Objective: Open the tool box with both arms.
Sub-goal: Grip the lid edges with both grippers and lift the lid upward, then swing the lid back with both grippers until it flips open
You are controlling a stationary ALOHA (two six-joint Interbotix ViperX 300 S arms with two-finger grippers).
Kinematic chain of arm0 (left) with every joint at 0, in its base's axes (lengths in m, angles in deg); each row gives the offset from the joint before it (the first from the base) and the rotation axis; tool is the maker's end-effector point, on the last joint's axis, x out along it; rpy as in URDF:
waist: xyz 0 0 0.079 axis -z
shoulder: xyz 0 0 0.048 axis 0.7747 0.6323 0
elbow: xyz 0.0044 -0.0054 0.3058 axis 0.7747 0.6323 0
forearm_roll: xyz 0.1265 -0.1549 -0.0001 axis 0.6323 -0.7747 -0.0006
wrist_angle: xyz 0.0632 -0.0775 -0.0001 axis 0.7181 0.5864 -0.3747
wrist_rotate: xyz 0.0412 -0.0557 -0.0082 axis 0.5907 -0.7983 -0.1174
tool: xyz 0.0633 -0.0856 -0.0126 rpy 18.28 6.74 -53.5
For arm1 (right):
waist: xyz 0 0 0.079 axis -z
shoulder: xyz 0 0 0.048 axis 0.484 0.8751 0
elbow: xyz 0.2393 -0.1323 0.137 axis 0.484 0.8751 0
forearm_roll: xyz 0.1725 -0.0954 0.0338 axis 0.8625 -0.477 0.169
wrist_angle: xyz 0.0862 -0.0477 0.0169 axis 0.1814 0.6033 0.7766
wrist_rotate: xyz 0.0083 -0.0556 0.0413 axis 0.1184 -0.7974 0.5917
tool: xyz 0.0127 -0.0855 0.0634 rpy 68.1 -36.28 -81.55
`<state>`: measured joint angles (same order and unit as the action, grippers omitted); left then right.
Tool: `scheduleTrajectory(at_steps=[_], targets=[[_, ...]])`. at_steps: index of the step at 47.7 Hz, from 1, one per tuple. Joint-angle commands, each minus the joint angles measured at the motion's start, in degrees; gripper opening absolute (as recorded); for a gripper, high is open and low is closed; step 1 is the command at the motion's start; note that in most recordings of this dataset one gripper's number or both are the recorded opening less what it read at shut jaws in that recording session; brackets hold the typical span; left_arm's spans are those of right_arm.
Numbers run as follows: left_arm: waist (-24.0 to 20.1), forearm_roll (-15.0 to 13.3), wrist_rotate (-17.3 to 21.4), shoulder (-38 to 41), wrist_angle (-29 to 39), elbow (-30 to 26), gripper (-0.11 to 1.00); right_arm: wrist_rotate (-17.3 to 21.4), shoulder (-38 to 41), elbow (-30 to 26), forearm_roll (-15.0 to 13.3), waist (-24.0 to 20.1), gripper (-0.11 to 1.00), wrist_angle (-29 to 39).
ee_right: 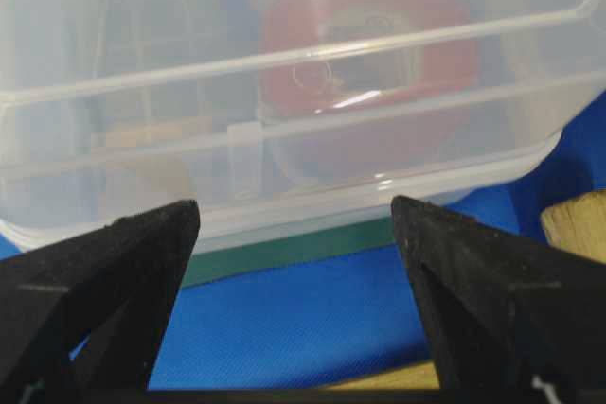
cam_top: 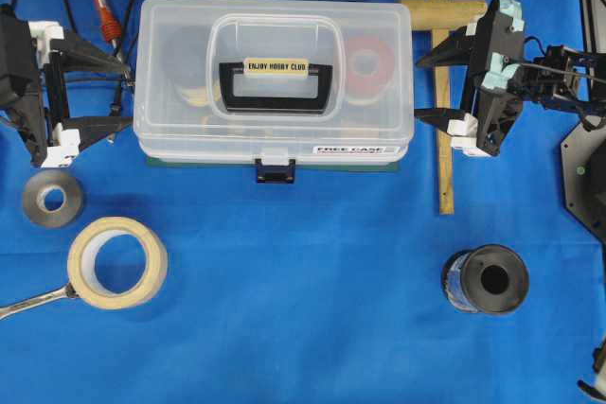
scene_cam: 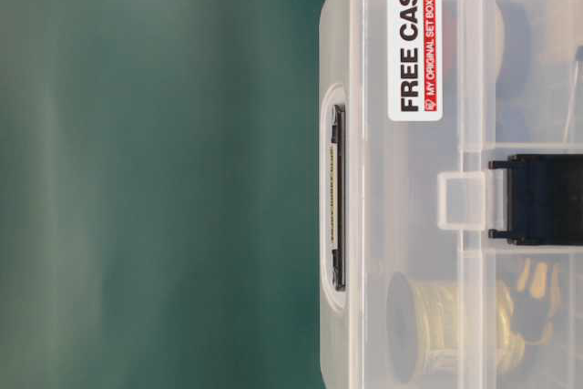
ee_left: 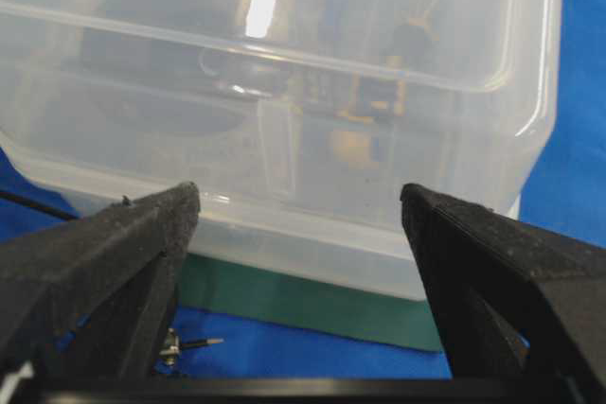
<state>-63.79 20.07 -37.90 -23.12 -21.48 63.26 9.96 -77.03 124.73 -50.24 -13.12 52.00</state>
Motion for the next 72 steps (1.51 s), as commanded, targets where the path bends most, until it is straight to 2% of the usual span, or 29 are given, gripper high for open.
scheduleTrajectory(at_steps=[1,29,44,63,72], targets=[[0.0,-0.09,-0.18,-0.09,-0.53,-1.93,0.9,0.18,-0.26,-2.81,0.09,0.0,0.84,-0.79],[0.0,-0.09,-0.26,-2.9,-0.35,-4.83,0.9,-0.44,-6.06,-4.92,-0.44,0.0,0.84,1.32],[-0.09,-0.09,-0.09,-8.35,-0.35,-4.22,0.9,-0.44,-8.61,-5.45,-0.97,1.67,0.84,1.14],[-6.68,-0.18,0.53,-8.96,-0.62,-4.22,0.9,-0.44,-9.05,-7.21,-0.88,3.87,0.84,0.97],[-7.21,-0.09,1.14,-9.23,-0.62,-4.31,0.9,-0.44,-9.05,-7.38,-0.97,4.39,0.84,0.97]])
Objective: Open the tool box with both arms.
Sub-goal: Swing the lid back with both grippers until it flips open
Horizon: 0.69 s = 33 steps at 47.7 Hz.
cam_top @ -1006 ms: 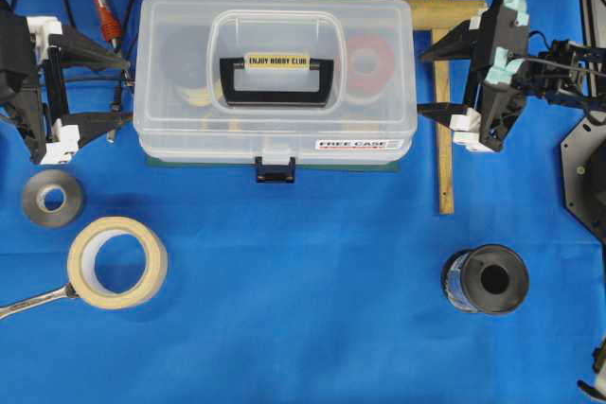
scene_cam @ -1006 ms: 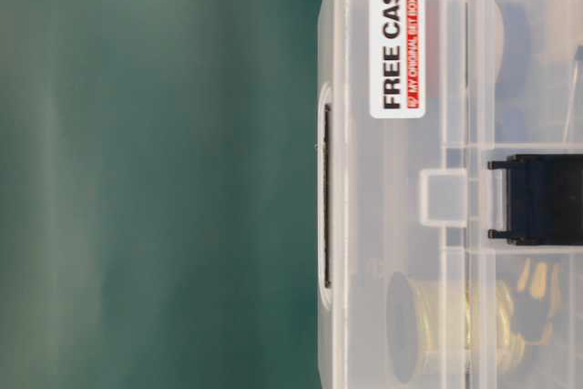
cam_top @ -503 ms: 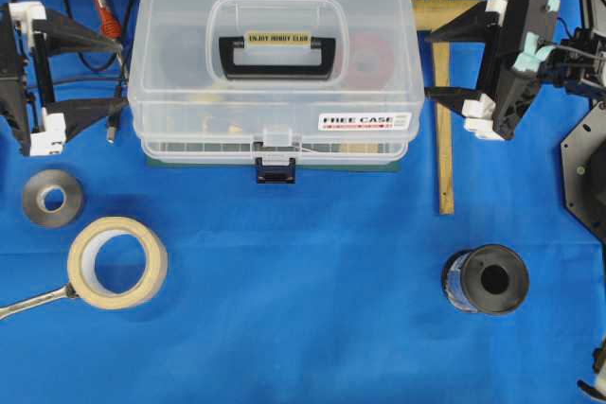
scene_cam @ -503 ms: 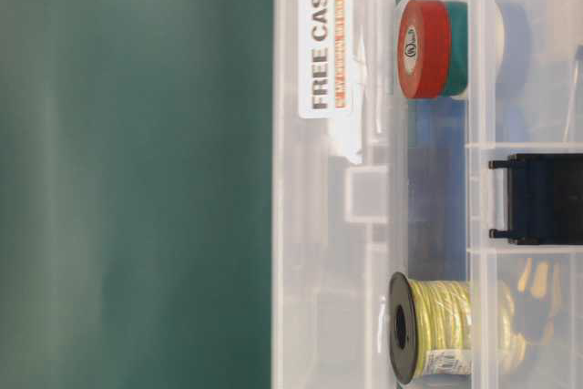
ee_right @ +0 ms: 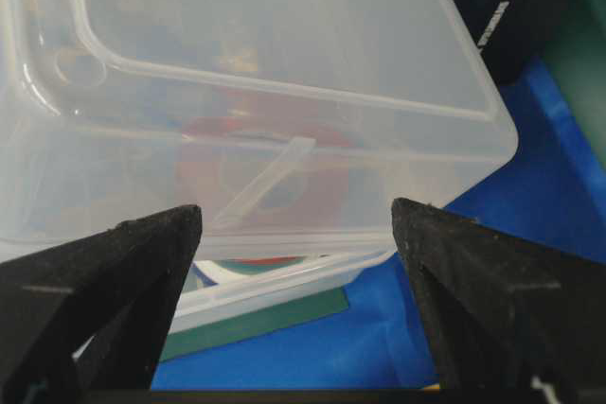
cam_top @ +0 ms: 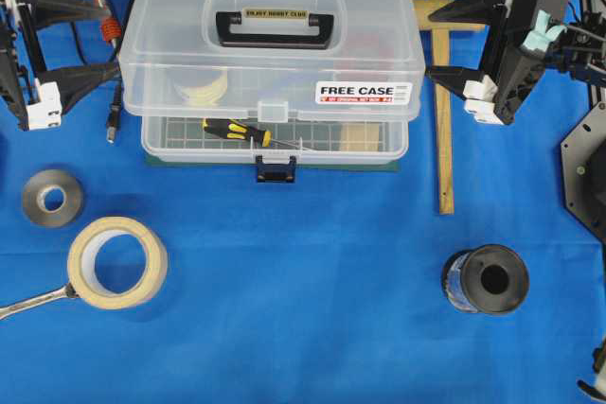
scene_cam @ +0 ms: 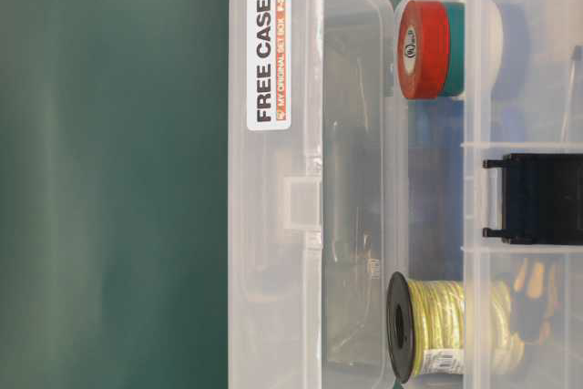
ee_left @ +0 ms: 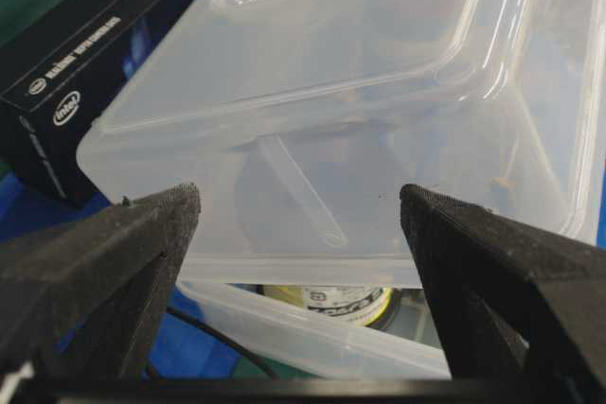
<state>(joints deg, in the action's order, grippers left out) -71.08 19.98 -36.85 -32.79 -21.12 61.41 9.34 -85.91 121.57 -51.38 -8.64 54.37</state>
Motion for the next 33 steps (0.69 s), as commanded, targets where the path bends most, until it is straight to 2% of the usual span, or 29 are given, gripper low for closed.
scheduleTrajectory(at_steps=[1,13,33], targets=[[0.09,0.0,0.09,0.44,-0.97,-2.46,0.9,0.18,-0.18,-4.22,0.18,0.0,0.84,-1.41],[-0.7,0.0,0.18,0.18,-2.46,-3.08,0.9,0.18,-0.18,-5.01,0.18,1.41,0.84,-1.41],[-7.56,0.0,0.35,1.41,-6.68,-3.6,0.9,0.18,-0.18,-5.8,0.18,7.82,0.84,-2.9]])
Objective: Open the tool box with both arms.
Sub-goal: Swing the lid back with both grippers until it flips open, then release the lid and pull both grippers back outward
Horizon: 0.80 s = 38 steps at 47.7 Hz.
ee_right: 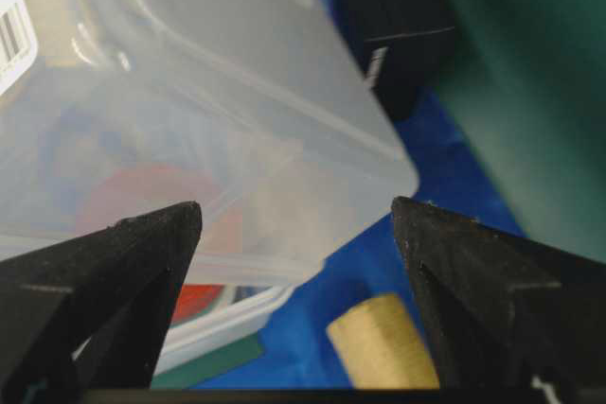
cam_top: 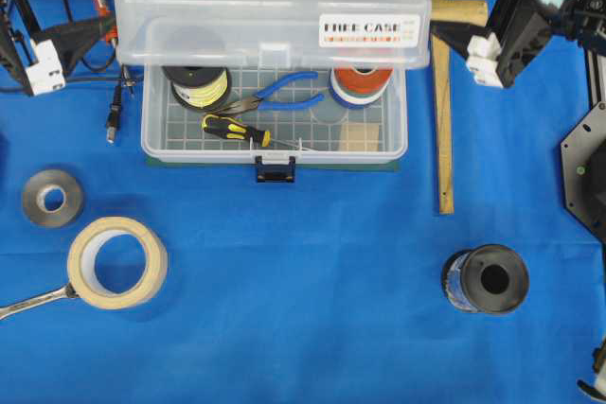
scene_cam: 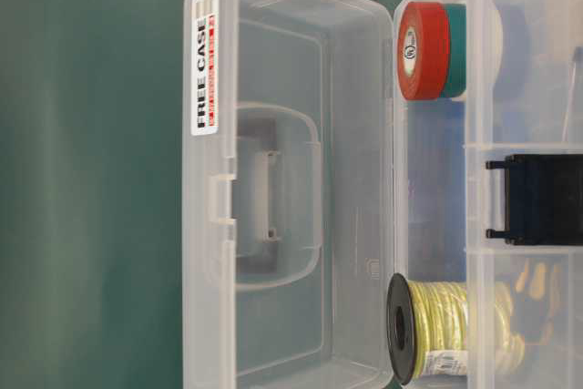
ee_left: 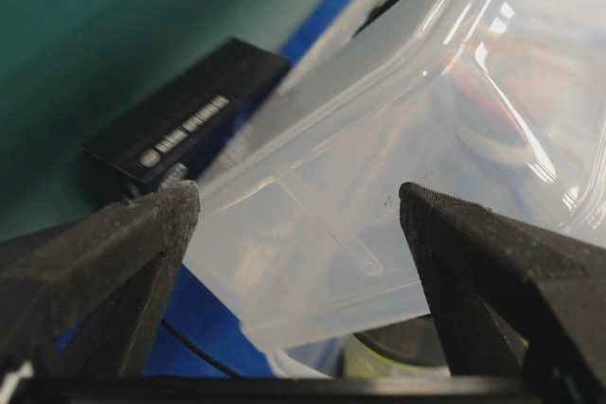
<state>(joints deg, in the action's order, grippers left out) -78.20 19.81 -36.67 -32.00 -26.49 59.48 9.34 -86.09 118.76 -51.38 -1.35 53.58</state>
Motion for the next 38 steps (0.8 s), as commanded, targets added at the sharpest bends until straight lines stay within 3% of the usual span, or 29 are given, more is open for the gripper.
scheduleTrajectory(at_steps=[1,38], targets=[[-0.7,0.18,0.18,0.7,-1.49,-1.76,0.9,0.26,0.0,-2.99,0.18,0.88,0.84,-2.2],[-11.07,0.18,5.36,9.84,-5.01,-5.36,0.9,-0.18,4.57,-5.36,0.18,10.99,0.84,-3.25]])
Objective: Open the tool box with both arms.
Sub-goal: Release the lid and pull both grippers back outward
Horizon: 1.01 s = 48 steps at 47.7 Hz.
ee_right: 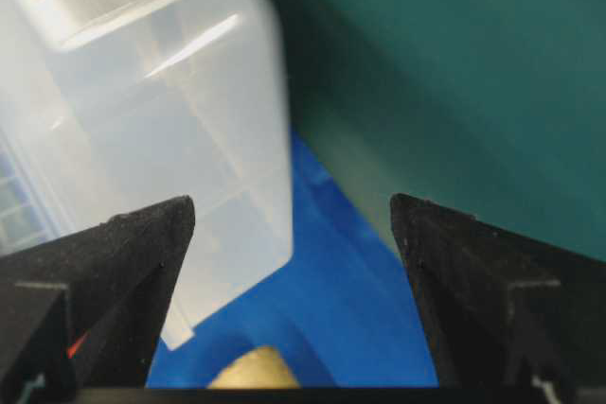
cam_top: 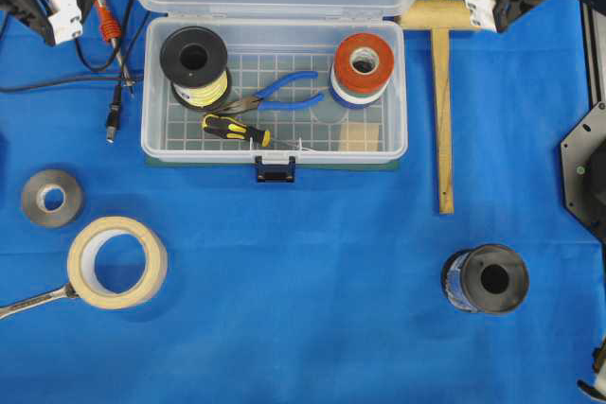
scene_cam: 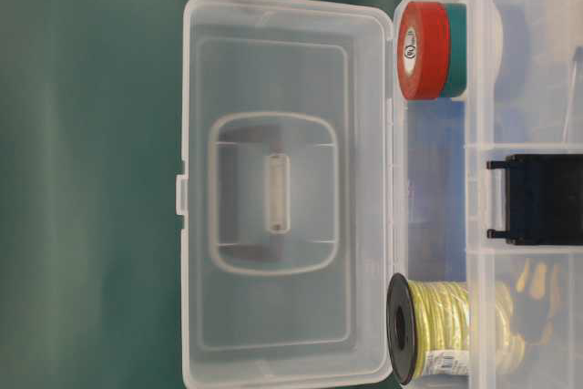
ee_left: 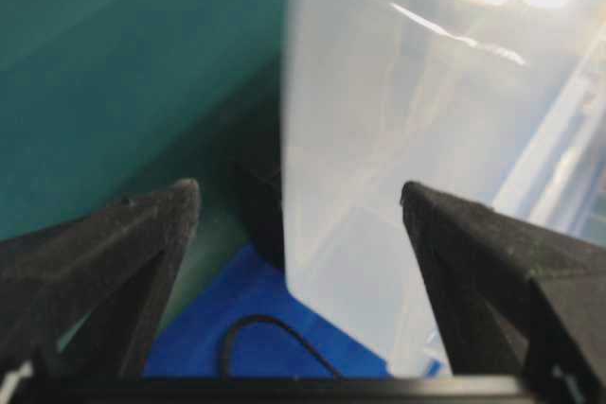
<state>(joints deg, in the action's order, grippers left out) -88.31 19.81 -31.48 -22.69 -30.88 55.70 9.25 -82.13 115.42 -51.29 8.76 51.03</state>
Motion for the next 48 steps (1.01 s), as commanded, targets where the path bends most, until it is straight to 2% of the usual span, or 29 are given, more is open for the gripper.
scheduleTrajectory(at_steps=[1,22,38,48], targets=[[-1.14,0.18,0.18,0.79,-0.79,-1.67,0.9,-0.09,0.88,-2.29,0.09,1.23,0.84,-0.7],[-2.9,0.18,1.85,6.5,-2.02,-5.1,0.9,-0.09,5.89,-5.54,-0.35,4.75,0.84,-0.53],[-3.25,0.18,2.02,3.96,-1.58,-3.43,0.9,-0.09,4.04,-4.13,-0.35,5.36,0.84,0.7],[-3.96,0.18,1.93,-1.76,0.97,-0.26,0.9,-0.09,-0.18,-1.32,-0.35,6.77,0.84,3.43]])
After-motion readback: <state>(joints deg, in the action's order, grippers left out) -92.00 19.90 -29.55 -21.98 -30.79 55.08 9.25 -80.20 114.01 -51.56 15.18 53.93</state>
